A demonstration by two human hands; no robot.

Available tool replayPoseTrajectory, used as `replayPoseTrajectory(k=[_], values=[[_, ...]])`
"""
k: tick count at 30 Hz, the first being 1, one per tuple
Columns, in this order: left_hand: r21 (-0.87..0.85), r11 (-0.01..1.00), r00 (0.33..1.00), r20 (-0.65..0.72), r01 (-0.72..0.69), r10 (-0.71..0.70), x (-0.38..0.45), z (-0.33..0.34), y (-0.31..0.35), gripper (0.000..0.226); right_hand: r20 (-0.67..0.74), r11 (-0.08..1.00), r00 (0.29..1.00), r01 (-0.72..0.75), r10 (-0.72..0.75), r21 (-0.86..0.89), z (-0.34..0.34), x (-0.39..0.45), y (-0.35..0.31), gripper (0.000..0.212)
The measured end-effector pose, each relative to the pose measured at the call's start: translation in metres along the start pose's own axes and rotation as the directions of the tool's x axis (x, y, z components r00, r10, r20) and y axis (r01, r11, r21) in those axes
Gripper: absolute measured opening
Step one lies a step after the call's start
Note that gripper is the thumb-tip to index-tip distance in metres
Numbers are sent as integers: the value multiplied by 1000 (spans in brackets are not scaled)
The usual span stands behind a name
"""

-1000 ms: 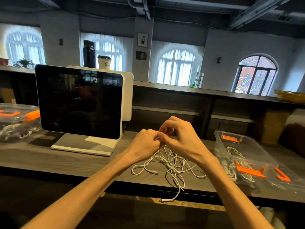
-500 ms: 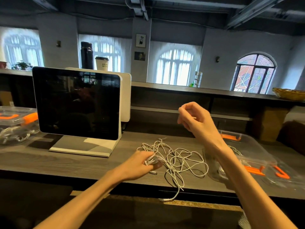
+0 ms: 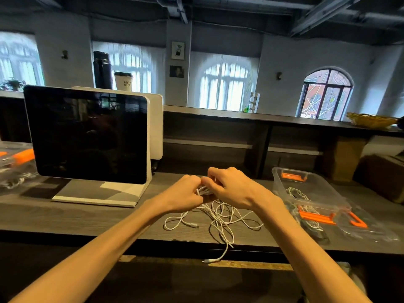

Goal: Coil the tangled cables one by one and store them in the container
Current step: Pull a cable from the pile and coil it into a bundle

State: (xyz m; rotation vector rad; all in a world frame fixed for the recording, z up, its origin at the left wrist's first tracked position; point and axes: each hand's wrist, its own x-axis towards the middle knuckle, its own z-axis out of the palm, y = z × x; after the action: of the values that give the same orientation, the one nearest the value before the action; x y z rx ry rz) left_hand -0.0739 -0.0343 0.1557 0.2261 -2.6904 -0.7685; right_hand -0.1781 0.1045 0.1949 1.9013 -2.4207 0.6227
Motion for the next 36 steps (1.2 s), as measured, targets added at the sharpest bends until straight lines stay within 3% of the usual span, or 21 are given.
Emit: replayPoseTrajectory(k=[4,7,10,13,19,22,25,28,30,33,34,36], values=[[-59,995,996,38,-75,78,-2,-6,0,27,46,998,997,62,-62,4,-5,-2,4,16],[-188,977,992,64,-97,111,-5,-11,7,27,-86,972,994,91,-74,218,-6,-8,5,28],[-272,954,990,26,-123,135,-8,-14,16,33,-139,805,990,53,37,591,-5,-15,6,34],[-364,921,986,39,-140,165,-9,-16,24,25,-158,626,981,53,113,778,-3,-17,6,32],[-462,883,991,59,-83,123,-4,-16,30,45,-184,520,966,65,182,852,-5,-22,8,28],[-368,927,980,148,-68,130,4,-16,29,34,-200,516,958,67,206,854,-6,-29,12,38],[-331,941,990,91,-68,103,16,-10,39,28,-270,485,930,122,248,866,-10,-39,18,40],[-572,819,998,26,-39,65,26,4,53,23,-351,481,891,181,289,858,-12,-50,30,37],[-735,678,996,72,13,59,35,18,62,24,-396,523,865,194,309,830,-10,-58,40,37],[-882,460,983,161,105,83,52,37,76,43,-451,621,819,155,355,769,-8,-65,58,35],[-895,432,981,171,113,97,60,43,81,44,-463,653,801,123,379,747,-10,-68,66,33],[-874,476,980,167,95,110,74,55,96,48,-481,672,757,76,442,736,-20,-75,80,25]])
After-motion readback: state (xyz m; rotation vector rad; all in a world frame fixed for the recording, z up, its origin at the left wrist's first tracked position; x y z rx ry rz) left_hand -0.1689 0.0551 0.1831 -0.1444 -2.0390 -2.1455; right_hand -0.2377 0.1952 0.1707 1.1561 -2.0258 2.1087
